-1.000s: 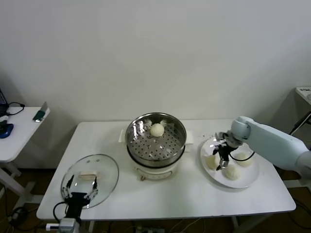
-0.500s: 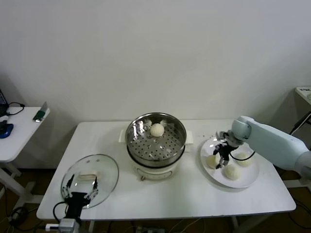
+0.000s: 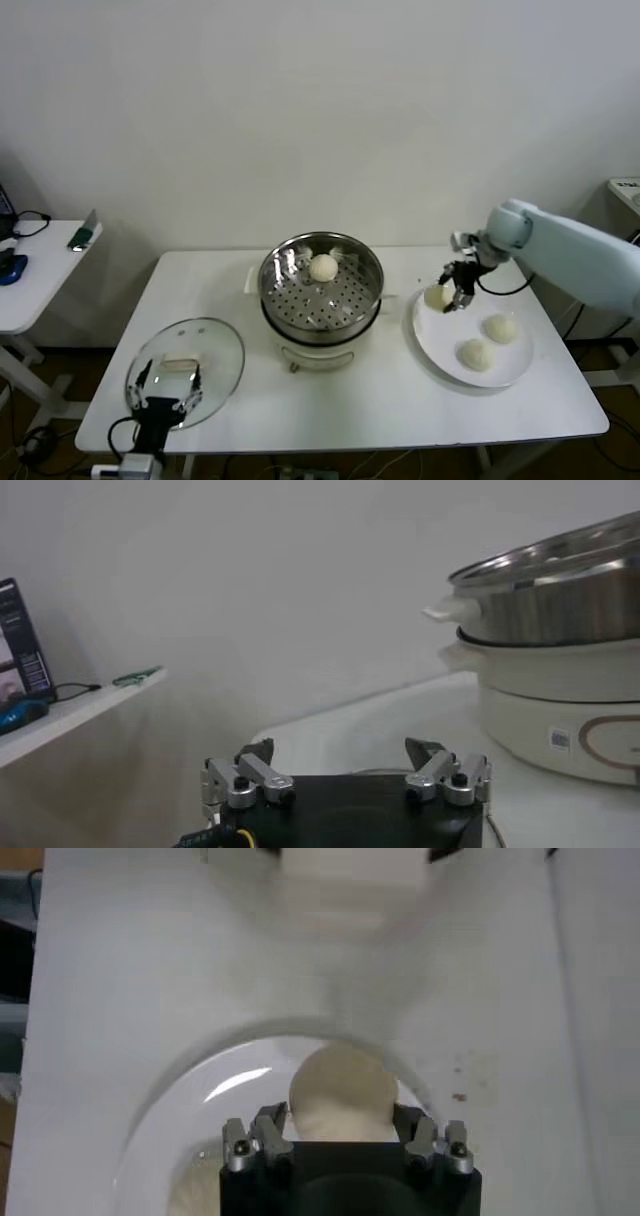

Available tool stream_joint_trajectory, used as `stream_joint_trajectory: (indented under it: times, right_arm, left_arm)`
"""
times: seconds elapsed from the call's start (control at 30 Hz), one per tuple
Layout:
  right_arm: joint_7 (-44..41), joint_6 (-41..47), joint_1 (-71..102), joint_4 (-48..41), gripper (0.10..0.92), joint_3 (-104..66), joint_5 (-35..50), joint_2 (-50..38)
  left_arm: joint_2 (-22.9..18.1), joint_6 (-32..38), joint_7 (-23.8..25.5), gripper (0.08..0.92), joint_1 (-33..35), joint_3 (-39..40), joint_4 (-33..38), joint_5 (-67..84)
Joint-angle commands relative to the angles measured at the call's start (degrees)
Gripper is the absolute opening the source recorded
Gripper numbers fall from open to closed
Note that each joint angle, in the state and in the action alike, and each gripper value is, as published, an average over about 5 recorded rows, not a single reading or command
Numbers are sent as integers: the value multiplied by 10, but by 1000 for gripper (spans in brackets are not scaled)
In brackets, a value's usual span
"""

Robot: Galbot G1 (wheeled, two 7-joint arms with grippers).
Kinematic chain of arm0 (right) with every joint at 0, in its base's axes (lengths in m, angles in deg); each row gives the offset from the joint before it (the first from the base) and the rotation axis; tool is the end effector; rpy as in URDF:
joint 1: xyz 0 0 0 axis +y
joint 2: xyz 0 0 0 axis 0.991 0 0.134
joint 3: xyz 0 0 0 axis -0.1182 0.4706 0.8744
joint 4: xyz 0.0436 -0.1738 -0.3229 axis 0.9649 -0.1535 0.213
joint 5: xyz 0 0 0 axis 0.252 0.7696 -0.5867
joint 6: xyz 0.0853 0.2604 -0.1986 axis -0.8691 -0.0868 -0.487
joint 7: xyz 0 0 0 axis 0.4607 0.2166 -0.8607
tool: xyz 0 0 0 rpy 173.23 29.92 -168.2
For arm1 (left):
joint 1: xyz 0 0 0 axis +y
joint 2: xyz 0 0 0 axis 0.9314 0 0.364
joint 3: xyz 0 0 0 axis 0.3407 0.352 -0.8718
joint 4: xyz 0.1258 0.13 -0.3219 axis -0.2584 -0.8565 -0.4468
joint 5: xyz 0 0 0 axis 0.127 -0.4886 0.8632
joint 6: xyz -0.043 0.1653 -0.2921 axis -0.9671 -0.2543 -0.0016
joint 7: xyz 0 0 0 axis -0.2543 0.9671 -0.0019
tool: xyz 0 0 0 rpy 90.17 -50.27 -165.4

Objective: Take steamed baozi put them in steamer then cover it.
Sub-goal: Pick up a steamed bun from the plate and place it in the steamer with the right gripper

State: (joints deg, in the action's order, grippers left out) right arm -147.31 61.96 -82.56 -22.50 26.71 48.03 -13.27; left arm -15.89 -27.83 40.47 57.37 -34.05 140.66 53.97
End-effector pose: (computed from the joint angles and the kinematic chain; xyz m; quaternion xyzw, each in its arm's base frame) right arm 0.5954 -0.1611 -0.0790 0.5063 -0.6025 0.4758 0.3928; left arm 0.1109 0.0753 -0.3707 0.0392 -0.9833 -0.1494 0.0965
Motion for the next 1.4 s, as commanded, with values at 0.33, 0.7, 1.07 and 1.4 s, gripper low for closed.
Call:
stream_joint_trajectory:
  times: [0.33, 0.7, 1.07, 1.4]
  right_arm:
    - [13, 35, -205, -7, 697, 119, 233, 165]
    - [45, 59, -109, -39, 704, 98, 235, 309]
    - [56, 63, -24, -61, 704, 94, 185, 350]
    - [58, 63, 6, -74, 704, 98, 168, 364]
  left_arm:
    - [-1, 1, 1, 823, -3, 11, 12, 1]
    - [2, 6, 1, 823, 2, 11, 14, 10]
    - [0, 9, -2, 823, -3, 10, 4, 19]
    - [4, 13, -3, 823, -9, 10, -10, 25]
